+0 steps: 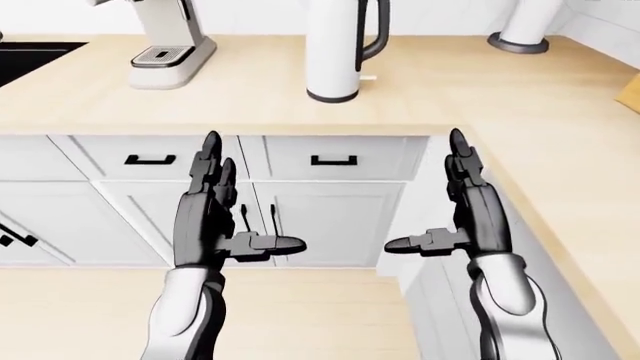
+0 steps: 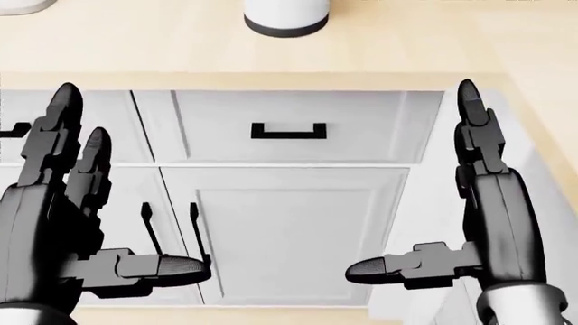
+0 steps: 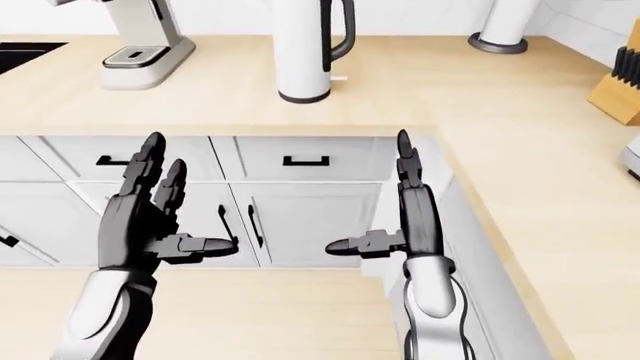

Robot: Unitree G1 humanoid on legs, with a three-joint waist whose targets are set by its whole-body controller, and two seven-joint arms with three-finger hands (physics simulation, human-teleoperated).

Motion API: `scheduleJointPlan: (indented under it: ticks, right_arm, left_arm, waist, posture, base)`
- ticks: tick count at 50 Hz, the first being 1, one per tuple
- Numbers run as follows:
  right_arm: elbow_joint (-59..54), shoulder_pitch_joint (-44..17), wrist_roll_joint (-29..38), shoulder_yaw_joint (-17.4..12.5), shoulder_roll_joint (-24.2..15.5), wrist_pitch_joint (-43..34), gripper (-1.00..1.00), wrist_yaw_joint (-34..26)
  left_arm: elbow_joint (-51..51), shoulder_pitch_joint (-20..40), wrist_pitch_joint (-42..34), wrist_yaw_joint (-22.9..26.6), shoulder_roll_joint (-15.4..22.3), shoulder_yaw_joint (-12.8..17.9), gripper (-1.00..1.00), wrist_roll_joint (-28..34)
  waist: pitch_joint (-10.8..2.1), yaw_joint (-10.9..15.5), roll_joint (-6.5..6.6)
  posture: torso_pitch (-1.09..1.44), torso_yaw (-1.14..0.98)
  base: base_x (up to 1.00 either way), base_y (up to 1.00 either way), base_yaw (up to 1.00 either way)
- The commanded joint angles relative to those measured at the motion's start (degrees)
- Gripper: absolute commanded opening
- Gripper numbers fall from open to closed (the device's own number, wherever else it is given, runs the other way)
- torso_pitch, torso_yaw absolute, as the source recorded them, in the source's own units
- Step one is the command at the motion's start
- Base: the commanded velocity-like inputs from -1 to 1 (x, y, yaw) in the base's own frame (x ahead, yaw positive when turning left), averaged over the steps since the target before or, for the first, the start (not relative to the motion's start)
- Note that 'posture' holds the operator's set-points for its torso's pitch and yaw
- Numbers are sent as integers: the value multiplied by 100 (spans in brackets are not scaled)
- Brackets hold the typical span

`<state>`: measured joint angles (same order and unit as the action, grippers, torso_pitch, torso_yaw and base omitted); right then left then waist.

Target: Press down the lever to turn on the electric kettle.

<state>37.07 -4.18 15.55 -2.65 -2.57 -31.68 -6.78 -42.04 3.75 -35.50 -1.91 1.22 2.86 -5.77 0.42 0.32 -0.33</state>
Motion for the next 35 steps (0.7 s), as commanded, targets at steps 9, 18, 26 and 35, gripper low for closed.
scheduleJointPlan:
  ticks: [9,18,26,35]
  right_arm:
    - [192,-120,24,-27,-31,163,100,12]
    - [244,-83,53,-14,-23,152,100,7]
    - [248,-79,63,-9,-17,151,100,5]
    - [227,-66,53,-27,-20,190,100,1]
  left_arm:
    - [-208,99,186,-12,7,-9,100,-10]
    - [-302,82,123,-13,15,8,100,-30]
    - [-282,89,138,-13,15,10,100,-32]
    - [-322,84,102,-27,12,1,100,-32]
  waist:
    - [39,-9,26]
    - [84,-33,125]
    - [75,37,237]
    - [98,8,-237]
  posture:
    - [0,0]
    - [0,0]
    - [0,0]
    - [0,0]
  base:
    - [7,0,0]
    - [11,0,0]
    - [12,0,0]
    - [12,0,0]
